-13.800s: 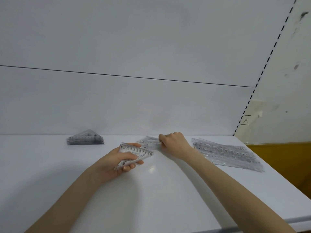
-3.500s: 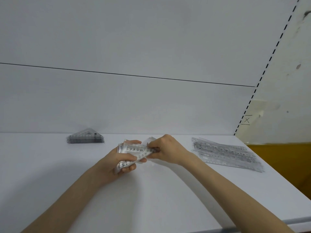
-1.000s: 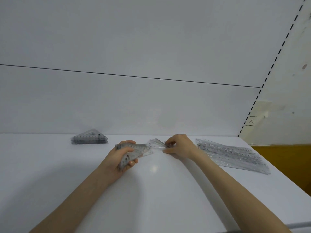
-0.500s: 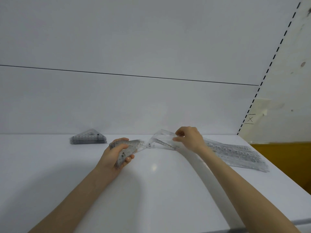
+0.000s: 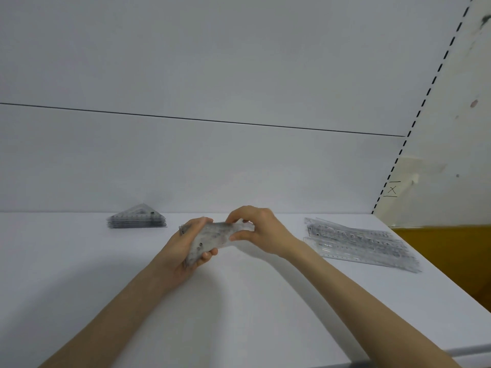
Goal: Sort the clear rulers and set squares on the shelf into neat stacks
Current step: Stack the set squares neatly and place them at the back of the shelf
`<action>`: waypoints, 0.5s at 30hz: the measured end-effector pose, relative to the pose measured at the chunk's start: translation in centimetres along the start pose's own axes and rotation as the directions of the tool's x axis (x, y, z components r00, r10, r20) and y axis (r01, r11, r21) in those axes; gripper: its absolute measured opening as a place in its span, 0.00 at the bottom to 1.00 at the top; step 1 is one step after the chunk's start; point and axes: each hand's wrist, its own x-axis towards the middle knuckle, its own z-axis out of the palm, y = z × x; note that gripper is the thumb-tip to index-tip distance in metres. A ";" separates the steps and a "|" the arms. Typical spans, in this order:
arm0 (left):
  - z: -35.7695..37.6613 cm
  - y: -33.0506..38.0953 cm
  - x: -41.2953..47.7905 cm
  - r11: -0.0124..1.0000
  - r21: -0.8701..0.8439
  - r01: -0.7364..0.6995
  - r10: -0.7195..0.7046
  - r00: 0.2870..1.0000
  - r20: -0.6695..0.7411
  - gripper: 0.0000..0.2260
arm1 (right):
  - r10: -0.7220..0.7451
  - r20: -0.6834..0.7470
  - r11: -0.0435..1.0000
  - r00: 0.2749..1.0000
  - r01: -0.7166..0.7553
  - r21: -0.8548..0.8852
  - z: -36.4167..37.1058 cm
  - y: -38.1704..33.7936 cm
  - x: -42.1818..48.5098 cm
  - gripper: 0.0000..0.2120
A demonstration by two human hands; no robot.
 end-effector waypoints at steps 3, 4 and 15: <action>-0.5 -0.1 -0.1 1.000 0.014 -0.018 0.018 0.998 0.063 0.21 | -0.064 0.033 0.995 0.997 0.066 -0.074 0.7 -0.2 0.2 0.14; -0.5 -0.1 -0.1 1.000 0.023 -0.022 0.021 0.998 0.064 0.17 | -0.065 0.060 0.994 0.996 0.070 -0.087 0.6 -0.2 0.2 0.14; -0.6 0.0 0.3 0.997 -0.031 -0.065 0.060 0.990 -0.127 0.06 | 0.584 0.044 0.776 0.811 -0.541 -0.323 -2.4 5.5 -0.9 0.21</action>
